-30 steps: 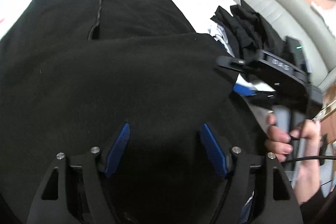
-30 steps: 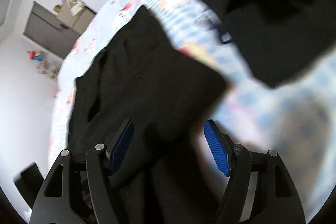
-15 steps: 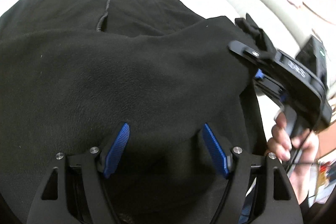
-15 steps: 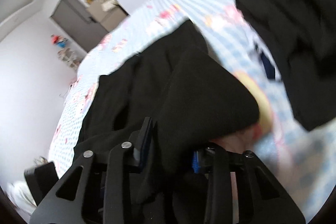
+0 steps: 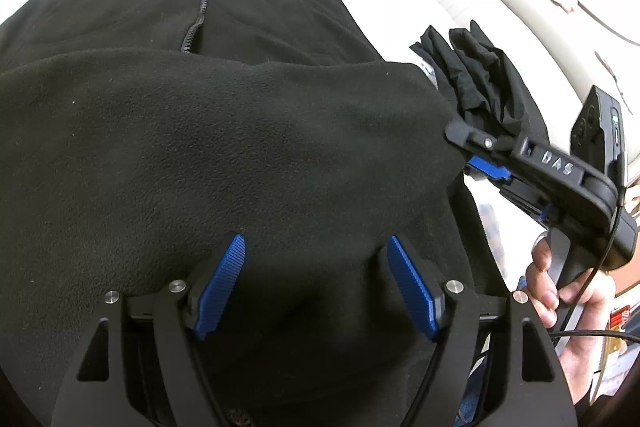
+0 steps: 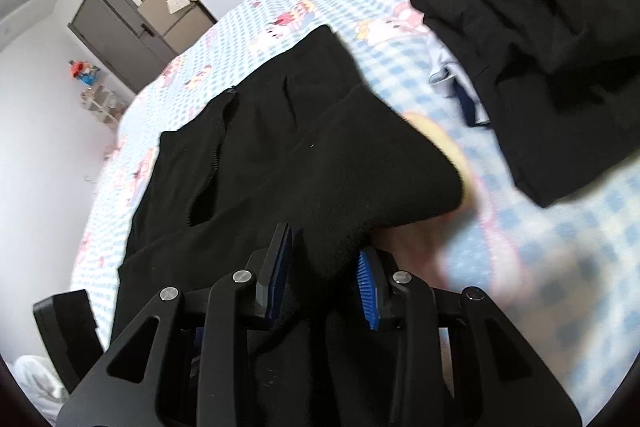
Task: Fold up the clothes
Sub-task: 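Grasp the jacket fold with the right gripper and lift it toward the left gripper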
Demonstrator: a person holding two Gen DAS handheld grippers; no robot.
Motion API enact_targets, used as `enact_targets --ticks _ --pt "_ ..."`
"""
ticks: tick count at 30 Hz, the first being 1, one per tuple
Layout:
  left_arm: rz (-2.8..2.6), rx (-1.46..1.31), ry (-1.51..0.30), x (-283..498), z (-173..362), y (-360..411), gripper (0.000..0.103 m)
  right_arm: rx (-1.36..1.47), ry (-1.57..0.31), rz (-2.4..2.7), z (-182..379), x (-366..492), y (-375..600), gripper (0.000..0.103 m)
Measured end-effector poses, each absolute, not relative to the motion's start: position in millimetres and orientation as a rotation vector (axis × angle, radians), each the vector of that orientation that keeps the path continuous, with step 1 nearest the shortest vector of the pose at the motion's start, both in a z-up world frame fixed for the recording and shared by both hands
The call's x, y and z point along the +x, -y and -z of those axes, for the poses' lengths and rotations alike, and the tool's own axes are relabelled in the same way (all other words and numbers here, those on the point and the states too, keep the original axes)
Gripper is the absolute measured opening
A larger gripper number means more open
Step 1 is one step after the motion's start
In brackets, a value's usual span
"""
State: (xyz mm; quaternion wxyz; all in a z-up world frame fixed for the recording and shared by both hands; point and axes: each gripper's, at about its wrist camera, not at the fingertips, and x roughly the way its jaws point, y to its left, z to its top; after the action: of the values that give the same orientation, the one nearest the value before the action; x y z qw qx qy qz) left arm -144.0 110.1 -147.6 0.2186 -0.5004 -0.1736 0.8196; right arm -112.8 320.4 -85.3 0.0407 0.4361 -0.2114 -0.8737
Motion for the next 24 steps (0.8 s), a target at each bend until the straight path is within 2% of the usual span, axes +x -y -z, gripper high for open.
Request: enact_targets --ticks 3,10,15,18,24 --pt "-2.271 -1.383 0.468 -143.1 148.8 -110.2 0.078 1.337 0.602 2.712 85.9 -108.0 -318.4 0.016" --pt "-2.282 -1.301 0.516 -136.4 139.7 -101.5 0.078 1.112 0.575 2.625 63.8 -95.2 -301.9 0.011" --pt "-2.347 -1.029 0.755 -120.4 110.5 -73.0 0.078 1.044 0.336 2.597 52.1 -88.2 -267.6 0.010" --pt "-2.363 -0.986 0.825 -125.9 103.7 -60.0 0.078 1.066 0.321 2.498 62.2 -84.5 -249.8 0.010" --pt "-2.306 -1.071 0.770 -145.1 105.4 -68.4 0.078 1.164 0.297 2.362 90.3 -74.5 -225.5 0.010"
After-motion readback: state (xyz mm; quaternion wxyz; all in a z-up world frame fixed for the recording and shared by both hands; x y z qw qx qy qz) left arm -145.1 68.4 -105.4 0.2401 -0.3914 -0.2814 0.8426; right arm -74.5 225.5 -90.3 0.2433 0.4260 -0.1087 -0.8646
